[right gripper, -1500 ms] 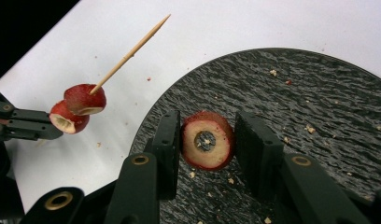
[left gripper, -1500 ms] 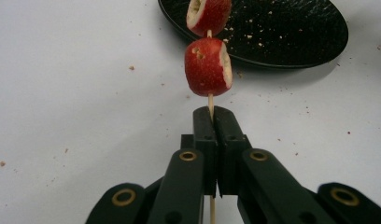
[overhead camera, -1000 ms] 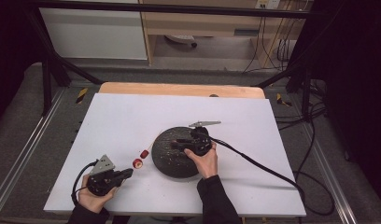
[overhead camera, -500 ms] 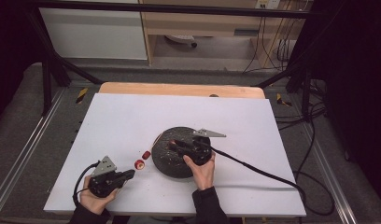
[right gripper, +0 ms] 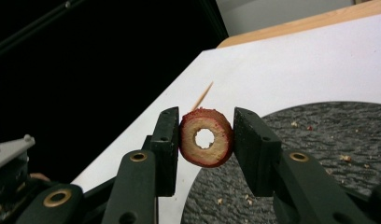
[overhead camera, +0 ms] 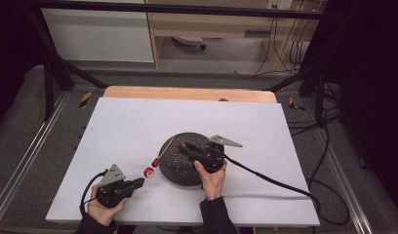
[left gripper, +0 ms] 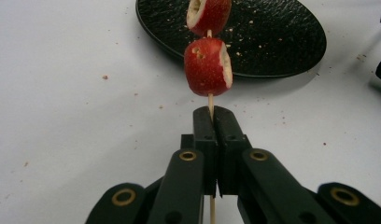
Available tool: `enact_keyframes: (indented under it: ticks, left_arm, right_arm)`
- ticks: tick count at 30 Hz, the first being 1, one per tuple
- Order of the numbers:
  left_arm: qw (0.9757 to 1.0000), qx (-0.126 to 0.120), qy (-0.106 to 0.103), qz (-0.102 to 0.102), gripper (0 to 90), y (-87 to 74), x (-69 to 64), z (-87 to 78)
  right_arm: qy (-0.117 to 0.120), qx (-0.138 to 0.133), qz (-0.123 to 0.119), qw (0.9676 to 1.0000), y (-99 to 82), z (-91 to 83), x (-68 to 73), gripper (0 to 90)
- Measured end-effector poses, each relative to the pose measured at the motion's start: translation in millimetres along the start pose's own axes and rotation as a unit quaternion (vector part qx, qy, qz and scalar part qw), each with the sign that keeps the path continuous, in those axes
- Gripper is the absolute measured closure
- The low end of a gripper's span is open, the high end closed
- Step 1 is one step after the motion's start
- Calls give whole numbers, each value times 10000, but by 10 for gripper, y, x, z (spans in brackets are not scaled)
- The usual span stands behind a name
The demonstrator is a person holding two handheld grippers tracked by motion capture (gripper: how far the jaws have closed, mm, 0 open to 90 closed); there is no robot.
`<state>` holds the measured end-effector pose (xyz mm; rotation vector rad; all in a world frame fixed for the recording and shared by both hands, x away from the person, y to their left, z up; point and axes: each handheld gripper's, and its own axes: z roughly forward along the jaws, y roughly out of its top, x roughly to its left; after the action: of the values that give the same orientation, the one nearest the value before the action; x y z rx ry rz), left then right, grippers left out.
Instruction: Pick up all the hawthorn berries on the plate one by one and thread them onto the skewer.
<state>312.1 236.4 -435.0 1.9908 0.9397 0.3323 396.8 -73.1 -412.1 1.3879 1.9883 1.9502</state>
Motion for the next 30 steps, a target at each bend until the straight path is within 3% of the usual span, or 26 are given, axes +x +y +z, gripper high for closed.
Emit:
enact_keyframes:
  ticks: [10,15,30]
  left_arm:
    - [9999,-113,-27,-104,884,8,-92,43]
    - [9997,-171,-45,-150,884,7,-129,48]
    - [9993,-260,-161,-214,884,4,-222,61]
  right_arm:
    - [-122,-454,155,9988,79,2,-14,626]
    - [-150,-762,264,9966,97,18,-23,626]
    - [-182,-1323,487,9898,116,56,-40,627]
